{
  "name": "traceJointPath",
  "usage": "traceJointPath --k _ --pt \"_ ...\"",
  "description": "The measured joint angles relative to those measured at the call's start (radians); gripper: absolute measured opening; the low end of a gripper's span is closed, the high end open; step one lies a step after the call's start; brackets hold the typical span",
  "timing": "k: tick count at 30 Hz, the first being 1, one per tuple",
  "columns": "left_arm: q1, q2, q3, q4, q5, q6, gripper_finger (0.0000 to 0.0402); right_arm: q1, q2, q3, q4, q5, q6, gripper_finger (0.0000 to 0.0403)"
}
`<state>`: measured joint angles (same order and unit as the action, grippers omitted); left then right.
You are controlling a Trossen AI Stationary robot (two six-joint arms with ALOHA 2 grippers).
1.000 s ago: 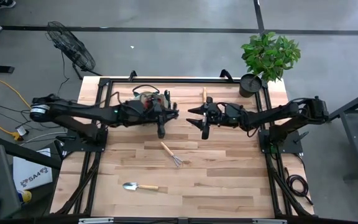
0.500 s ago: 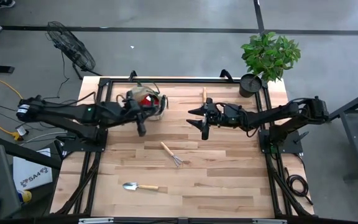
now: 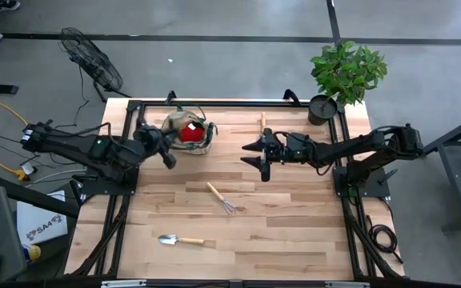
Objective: Pick & Place Garden tools in Gardening bag
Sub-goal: Put the green shears into the gardening bag
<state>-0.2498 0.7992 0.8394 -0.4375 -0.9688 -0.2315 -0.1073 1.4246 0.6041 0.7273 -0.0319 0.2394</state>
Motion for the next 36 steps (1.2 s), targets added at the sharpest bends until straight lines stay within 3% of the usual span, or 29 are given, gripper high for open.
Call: traceJointPath --k 8,17,23,29,33,36 --pt "0.001 0.006 0.0 -0.122 -0.287 -0.246 0.0043 0.0 0.0 0.0 -0.006 0.002 0.0 0.021" --pt "0.013 0.052 0.0 -0.234 -0.459 -0.374 0.0043 0.0 0.0 0.0 -0.006 0.003 0.004 0.021" --pt "0.159 0.052 0.0 -0.416 -0.346 -0.485 0.0043 0.0 0.0 0.0 -0.006 0.003 0.004 0.021" --pt "0.258 0.055 -0.019 -0.425 -0.274 -0.404 0.0043 0.0 0.0 0.0 -0.006 0.003 0.002 0.021" --pt "0.293 0.054 -0.041 -0.307 -0.185 -0.251 0.0043 0.0 0.0 0.0 -0.006 0.006 -0.008 0.021" --pt "0.329 0.04 -0.079 -0.116 -0.052 -0.037 0.0043 -0.007 0.0 0.0 -0.006 0.0 -0.011 0.021"
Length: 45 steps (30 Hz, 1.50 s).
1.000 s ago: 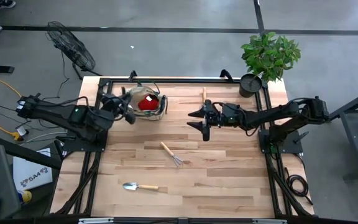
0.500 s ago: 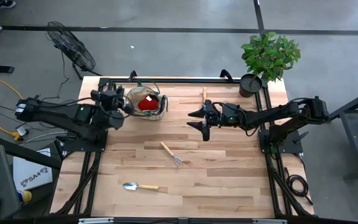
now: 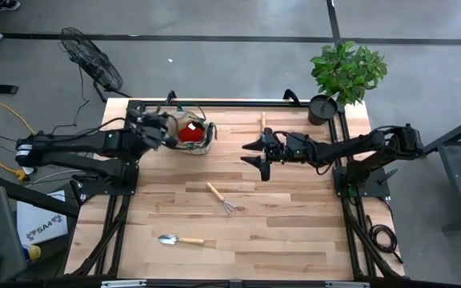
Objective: Pick & Place Garden tools in Gardening bag
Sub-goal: Put the green shears into the gardening bag
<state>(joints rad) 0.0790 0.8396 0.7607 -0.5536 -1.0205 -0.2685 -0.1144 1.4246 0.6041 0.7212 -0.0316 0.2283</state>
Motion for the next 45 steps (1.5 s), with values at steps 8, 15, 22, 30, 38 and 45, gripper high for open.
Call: traceJointPath --k 8,15,22,30,38,45 --pt "0.193 -0.072 -0.054 0.153 0.271 0.222 0.0043 -0.02 0.0 0.0 -0.008 -0.081 0.003 0.021" --pt "0.363 -0.169 -0.095 0.158 0.574 0.341 0.0043 -0.02 0.0 0.0 -0.028 -0.078 -0.013 0.021" --pt "0.532 -0.221 -0.13 0.168 0.886 0.451 0.0043 -0.02 0.0 0.0 -0.029 -0.081 -0.012 0.021" --pt "0.698 -0.237 -0.163 0.214 1.188 0.437 0.0043 -0.02 0.0 0.0 -0.031 -0.083 0.011 0.021" --pt "0.713 -0.236 -0.163 0.215 1.29 0.399 0.0042 -0.02 0.0 0.0 -0.033 -0.076 0.011 0.021" --pt "0.713 -0.236 -0.163 0.215 1.366 0.31 0.0042 -0.02 0.0 0.0 -0.046 -0.075 0.012 0.021"
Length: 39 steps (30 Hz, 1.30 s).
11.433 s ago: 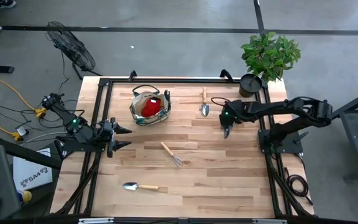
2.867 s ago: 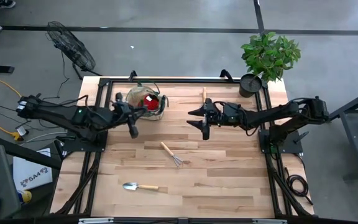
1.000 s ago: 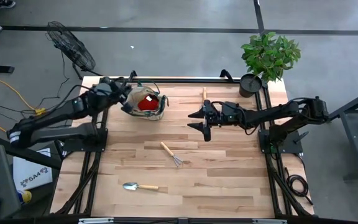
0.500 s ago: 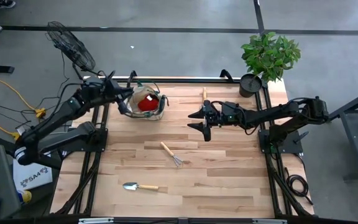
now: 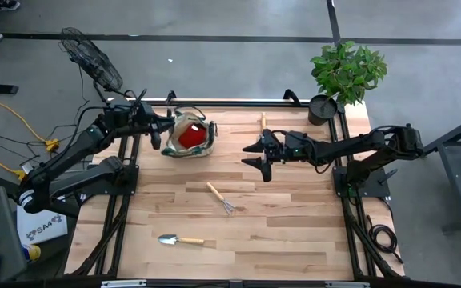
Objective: Pick & Place Garden tools in Gardening bag
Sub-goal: Put the green shears into the gardening bag
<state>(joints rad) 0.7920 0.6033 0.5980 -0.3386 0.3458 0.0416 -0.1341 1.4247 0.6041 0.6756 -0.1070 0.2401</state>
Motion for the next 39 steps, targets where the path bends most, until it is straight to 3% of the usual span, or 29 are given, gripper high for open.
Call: traceJointPath --k 10,20,31,39 --pt "-0.001 0.0 0.0 0.0 0.117 -0.126 0.0042 0.0 0.0 0.0 -0.024 0.0 0.004 0.021" --pt "0.0 -0.03 0.0 -0.008 0.052 -0.103 0.0042 0.0 0.0 0.0 -0.035 0.0 0.021 0.021" --pt "-0.001 -0.151 0.0 -0.024 0.082 -0.099 0.0042 0.0 0.0 0.0 -0.036 0.003 0.026 0.021" --pt "-0.001 -0.129 -0.007 -0.051 0.082 -0.098 0.0042 0.0 0.0 0.0 -0.036 0.003 0.029 0.021"
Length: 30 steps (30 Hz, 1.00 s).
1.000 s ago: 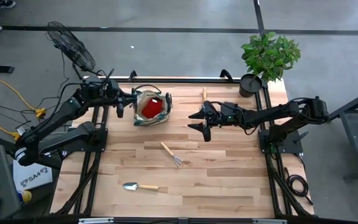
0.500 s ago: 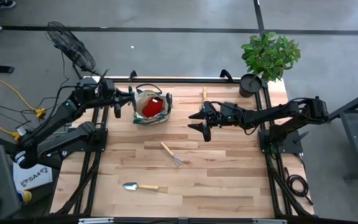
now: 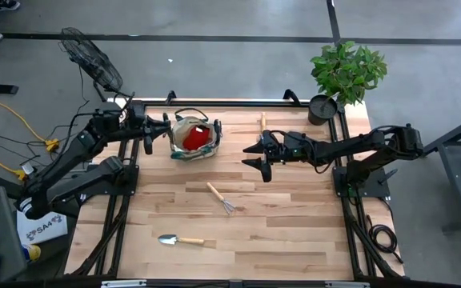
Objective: Pick & Place Garden tools in Gardening bag
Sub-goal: Put the green shears into the gardening bag
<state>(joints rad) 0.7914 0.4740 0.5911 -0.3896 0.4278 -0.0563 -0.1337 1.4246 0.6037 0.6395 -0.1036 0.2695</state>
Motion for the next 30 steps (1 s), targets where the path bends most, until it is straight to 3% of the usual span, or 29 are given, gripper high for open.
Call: traceJointPath --k 9,26,30 --pt "0.0 0.015 -0.064 0.057 -0.018 0.02 0.0042 0.0 0.0 0.0 0.0 0.0 0.0 0.021" --pt "0.0 0.015 -0.066 0.058 -0.031 0.035 0.0042 0.0 0.0 0.0 0.0 0.0 0.0 0.021" --pt "0.0 0.014 -0.091 0.058 -0.116 0.005 0.0042 0.0 0.0 0.0 0.0 0.0 0.0 0.021"
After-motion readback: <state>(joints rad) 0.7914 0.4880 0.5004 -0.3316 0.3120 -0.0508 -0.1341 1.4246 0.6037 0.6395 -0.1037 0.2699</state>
